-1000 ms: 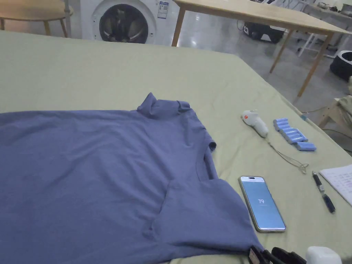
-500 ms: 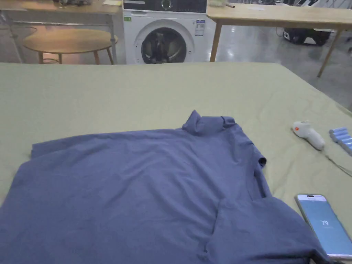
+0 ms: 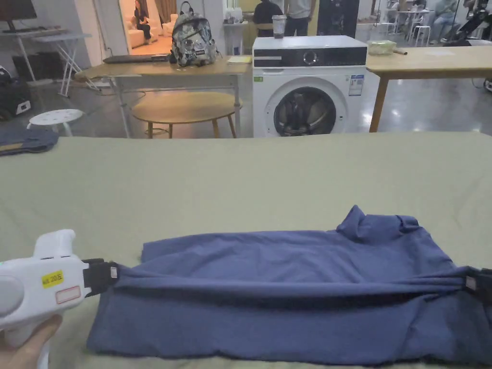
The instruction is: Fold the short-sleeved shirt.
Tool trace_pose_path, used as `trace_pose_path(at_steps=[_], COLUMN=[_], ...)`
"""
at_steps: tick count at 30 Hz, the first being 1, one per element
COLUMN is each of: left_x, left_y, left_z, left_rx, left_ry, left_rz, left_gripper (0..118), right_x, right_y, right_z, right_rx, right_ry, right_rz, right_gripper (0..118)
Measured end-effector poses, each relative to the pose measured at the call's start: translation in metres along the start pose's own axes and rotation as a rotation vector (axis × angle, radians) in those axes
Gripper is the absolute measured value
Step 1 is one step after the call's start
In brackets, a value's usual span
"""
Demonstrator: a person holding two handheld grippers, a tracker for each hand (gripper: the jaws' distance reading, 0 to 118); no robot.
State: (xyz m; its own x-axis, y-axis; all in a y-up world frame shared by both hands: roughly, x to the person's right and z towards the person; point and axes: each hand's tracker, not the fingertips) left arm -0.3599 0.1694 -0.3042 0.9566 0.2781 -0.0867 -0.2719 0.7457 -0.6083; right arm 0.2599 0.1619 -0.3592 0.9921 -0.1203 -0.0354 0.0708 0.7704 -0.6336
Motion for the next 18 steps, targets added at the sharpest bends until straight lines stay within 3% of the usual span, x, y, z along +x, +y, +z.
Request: trace_pose_path(at_steps=[1, 2, 3, 4, 5, 11, 16, 18], left_x=[0.002, -0.006, -0.006, -0.006, -0.006, 0.025, 0.057, 0.055], left_y=[0.001, 0.002, 0.002, 0.0, -0.002, -0.031, -0.076, -0.091], left_z=[-0.008, -0.016, -0.017, -0.013, -0.008, 0.072, 0.135, 0.148], left_rx=[-0.006, -0.008, 0.0, 0.004, 0.02, 0.169, 0.287, 0.306], left_ry=[0.019, 0.018, 0.013, 0.017, 0.008, -0.123, -0.116, -0.131], left_rz=[0.003, 0.005, 0.01, 0.008, 0.004, -0.138, -0.168, -0.178], left_gripper=[3, 25, 55, 82, 92, 89, 89, 72], right_x=[0.0, -0.001, -0.003, -0.003, 0.003, 0.007, -0.022, -0.034], right_y=[0.002, 0.003, 0.001, -0.002, -0.005, -0.025, -0.072, -0.092], right_z=[-0.009, -0.015, -0.016, -0.013, -0.015, 0.051, 0.121, 0.138], right_rx=[-0.02, -0.046, -0.046, -0.026, -0.01, 0.16, 0.233, 0.236], right_ry=[-0.005, -0.027, -0.052, -0.084, -0.072, -0.004, 0.05, 0.058], right_rz=[0.022, 0.053, 0.059, 0.075, 0.071, 0.073, 0.113, 0.13], right_gripper=[12, 37, 60, 70, 69, 69, 68, 44])
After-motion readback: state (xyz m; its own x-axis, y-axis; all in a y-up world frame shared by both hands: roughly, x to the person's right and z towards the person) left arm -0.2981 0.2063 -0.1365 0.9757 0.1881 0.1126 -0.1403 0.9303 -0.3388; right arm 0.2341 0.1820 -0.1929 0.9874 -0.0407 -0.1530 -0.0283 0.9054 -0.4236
